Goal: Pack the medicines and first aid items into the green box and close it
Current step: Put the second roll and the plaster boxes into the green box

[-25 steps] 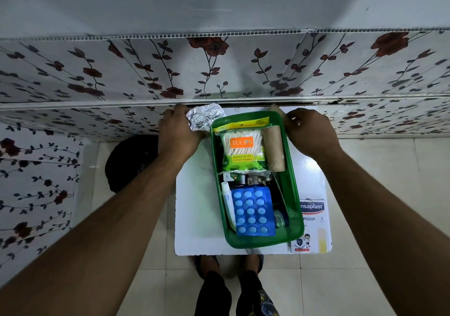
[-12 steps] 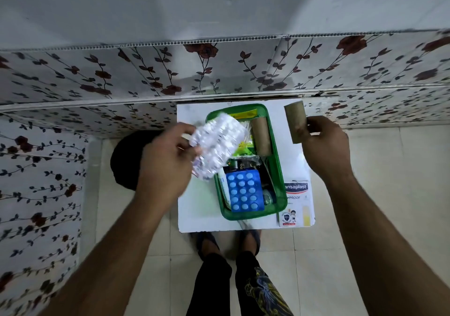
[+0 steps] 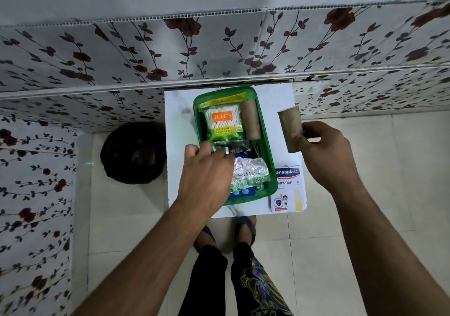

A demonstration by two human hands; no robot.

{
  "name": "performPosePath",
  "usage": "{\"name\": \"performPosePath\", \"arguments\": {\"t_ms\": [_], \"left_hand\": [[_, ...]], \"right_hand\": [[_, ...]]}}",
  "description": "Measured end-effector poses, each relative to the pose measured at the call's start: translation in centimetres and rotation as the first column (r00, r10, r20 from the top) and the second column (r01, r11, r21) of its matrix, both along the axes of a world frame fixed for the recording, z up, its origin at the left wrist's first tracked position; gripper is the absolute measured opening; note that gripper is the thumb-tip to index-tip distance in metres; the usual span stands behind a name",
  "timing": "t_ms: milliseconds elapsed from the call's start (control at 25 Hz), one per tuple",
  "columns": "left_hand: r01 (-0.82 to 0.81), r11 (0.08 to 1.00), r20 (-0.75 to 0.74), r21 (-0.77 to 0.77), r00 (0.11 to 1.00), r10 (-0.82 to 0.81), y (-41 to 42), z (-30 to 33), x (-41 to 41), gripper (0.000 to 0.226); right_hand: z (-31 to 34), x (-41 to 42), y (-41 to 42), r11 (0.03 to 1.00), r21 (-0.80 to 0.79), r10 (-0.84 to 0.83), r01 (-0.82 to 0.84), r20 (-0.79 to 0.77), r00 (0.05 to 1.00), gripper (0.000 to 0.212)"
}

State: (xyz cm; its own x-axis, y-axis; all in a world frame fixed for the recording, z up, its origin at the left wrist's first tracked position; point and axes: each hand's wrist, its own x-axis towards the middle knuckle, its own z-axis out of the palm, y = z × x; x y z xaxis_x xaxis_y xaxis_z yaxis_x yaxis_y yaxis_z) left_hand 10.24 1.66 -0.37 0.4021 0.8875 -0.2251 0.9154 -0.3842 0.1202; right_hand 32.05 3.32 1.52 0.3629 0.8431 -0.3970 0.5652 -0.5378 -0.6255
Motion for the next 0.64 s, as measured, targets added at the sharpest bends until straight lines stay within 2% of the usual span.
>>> {"name": "performPosePath", "arguments": {"t_ms": [120, 160, 360, 520, 640], "left_hand": [[-0.012, 1.0, -0.026, 0.007, 1.0, 0.012, 0.3, 0.0, 0.1, 0.051], [-0.025, 1.0, -0.016, -0.012, 1.0, 0.025, 0.5, 0.1, 0.0, 0.053], [0.036, 0.999, -0.037, -0.027, 0.999, -0.037, 0.6, -0.3, 0.1, 0.016], [0.056, 0.998, -0.022, 0.014, 0.998, -0.056, 0.1, -1.1, 0.3, 0.034], [-0.002, 0.996, 0.062, 0.091, 0.998, -0.003, 0.3, -0.1, -1.0, 0.023]], "right_hand": [[0.0, -0.3, -0.6, 1.0, -0.005, 0.02, -0.02, -0.018, 1.0, 0.025], [0.0, -0.3, -0.7, 1.0, -0.005, 0.025, -0.025, -0.022, 0.999, 0.025], [0.1, -0.8, -1.2, 0.999, -0.004, 0.036, -0.036, -0.025, 0.999, 0.023], [0.7, -2.2, -1.3, 0.994, 0.017, 0.107, -0.107, 0.016, 0.994, 0.024], [1.3, -3.5, -1.4, 0.982, 0.045, 0.185, -0.186, 0.024, 0.982, 0.027]]}}
